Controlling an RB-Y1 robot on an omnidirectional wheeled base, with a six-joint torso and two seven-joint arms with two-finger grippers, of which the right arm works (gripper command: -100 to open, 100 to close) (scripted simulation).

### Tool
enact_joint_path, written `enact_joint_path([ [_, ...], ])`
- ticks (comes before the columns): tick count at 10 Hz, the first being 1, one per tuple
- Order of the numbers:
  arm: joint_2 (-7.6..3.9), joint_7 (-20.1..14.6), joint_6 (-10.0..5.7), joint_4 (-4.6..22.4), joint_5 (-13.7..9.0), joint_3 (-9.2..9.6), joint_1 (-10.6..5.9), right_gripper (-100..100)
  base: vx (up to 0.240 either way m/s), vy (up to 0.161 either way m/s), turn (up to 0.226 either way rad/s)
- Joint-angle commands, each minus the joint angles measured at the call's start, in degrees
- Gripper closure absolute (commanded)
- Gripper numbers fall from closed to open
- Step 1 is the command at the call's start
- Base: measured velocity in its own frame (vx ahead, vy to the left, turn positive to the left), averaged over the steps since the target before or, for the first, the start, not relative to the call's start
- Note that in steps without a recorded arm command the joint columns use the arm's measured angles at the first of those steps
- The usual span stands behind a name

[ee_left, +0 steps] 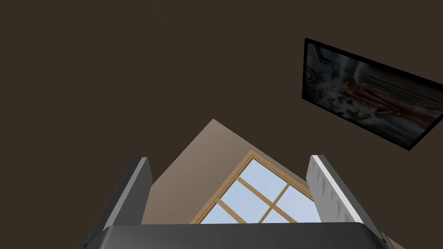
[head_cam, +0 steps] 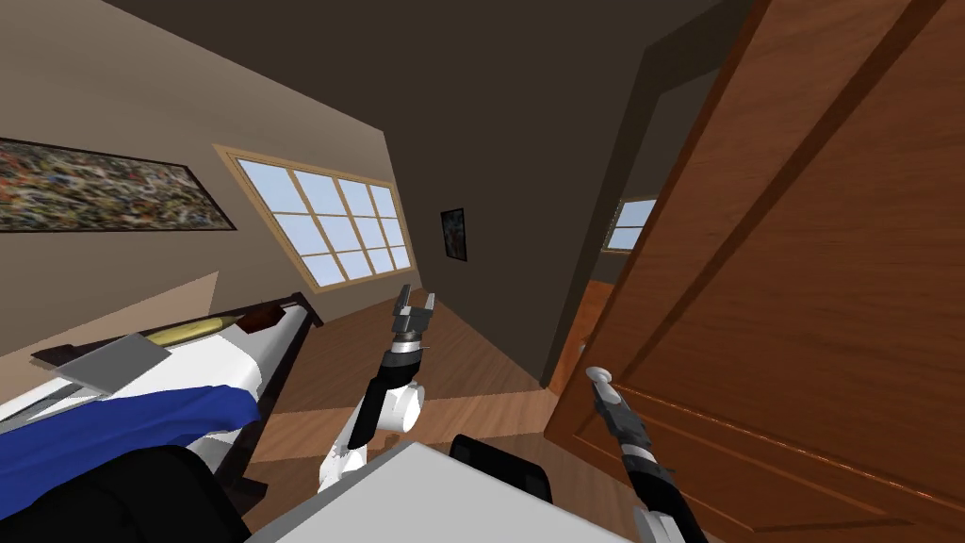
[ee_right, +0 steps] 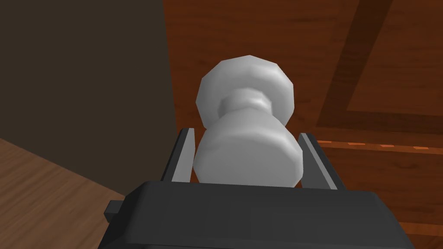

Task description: Pull the door open

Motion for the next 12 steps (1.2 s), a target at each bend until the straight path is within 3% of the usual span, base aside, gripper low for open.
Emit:
enact_joint_path([
  [1,-0.85,-1.7,-0.81,-0.2,0.6,1.35,0.61,100,-0.244,-0.054,0.116],
  [2,-0.59,-1.0,-0.34,-0.2,0.4,0.81,0.39,100,-0.102,-0.02,0.027],
  [9,-5.03,-7.4,-5.64,-0.9,3.2,6.5,3.72,100,-0.222,-0.058,0.106],
  [10,-4.67,-6.6,-4.93,-1.0,3.0,5.94,3.45,100,-0.116,-0.025,0.021],
  [11,-5.61,-8.0,-6.8,-0.7,3.5,7.07,4.53,100,-0.166,-0.054,0.167],
  [12,-5.61,-8.0,-6.8,-0.7,3.5,7.07,4.53,100,-0.187,-0.076,0.102],
])
